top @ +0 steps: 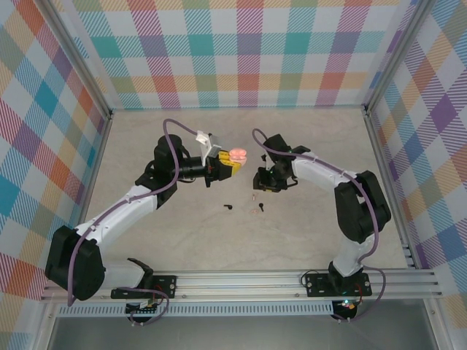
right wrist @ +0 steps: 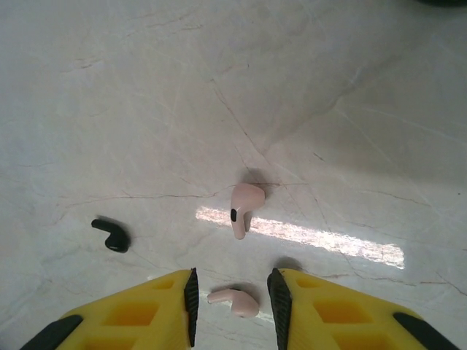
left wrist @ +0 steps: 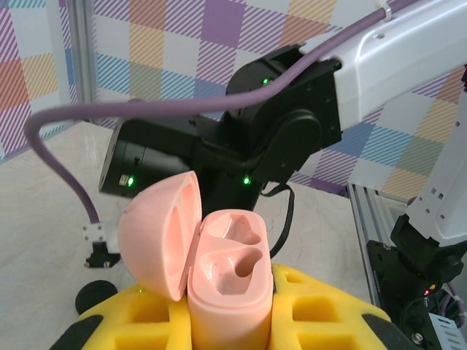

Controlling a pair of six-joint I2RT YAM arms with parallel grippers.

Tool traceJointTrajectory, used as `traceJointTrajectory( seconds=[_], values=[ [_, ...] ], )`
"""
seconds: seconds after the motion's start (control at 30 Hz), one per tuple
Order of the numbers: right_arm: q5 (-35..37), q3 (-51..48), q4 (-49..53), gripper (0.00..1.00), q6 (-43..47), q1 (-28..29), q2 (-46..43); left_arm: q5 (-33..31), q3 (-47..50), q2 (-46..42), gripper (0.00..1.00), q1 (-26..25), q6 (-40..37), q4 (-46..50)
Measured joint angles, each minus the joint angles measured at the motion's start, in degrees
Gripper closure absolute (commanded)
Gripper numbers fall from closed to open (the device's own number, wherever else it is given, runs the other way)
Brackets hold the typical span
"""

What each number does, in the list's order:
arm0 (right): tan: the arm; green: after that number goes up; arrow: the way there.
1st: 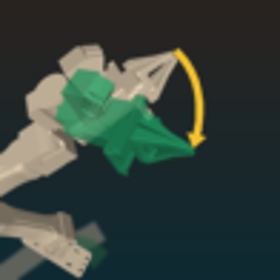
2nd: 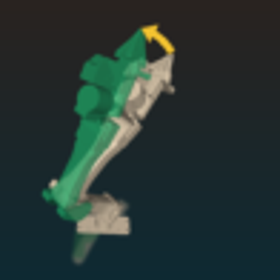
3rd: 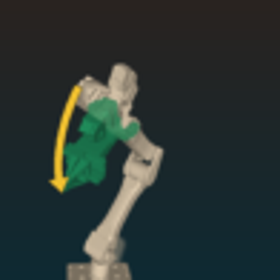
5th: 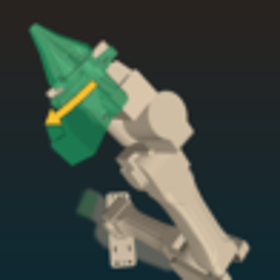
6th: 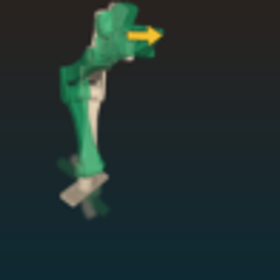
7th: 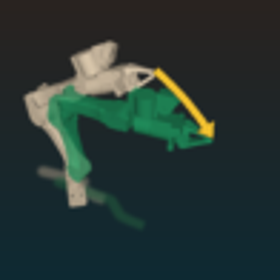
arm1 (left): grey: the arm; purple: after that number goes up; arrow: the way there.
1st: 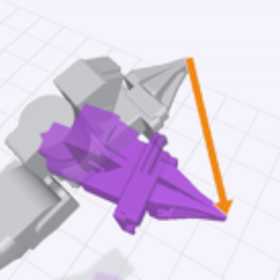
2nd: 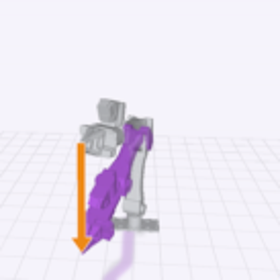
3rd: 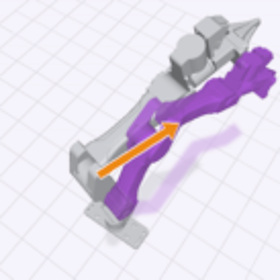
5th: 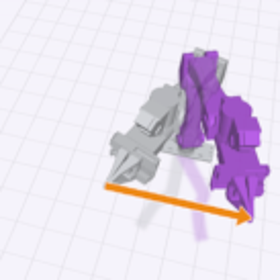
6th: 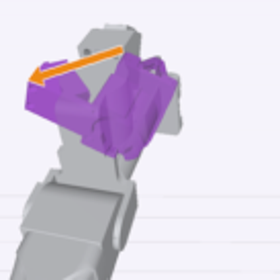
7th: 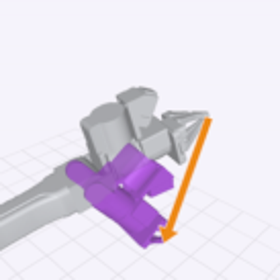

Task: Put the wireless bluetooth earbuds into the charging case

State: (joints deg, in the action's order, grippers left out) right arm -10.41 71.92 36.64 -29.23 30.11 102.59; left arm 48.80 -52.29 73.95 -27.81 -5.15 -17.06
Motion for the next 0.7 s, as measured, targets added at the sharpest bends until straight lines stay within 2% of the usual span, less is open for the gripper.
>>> traceJointTrajectory(
  seconds=[0.7],
  values=[
    [4.44,7.41,3.17,0.60,-3.37,3.76,10.64,0.00,0.52,-1.05,0.90,0.00,-0.04,0.39]
  ],
)
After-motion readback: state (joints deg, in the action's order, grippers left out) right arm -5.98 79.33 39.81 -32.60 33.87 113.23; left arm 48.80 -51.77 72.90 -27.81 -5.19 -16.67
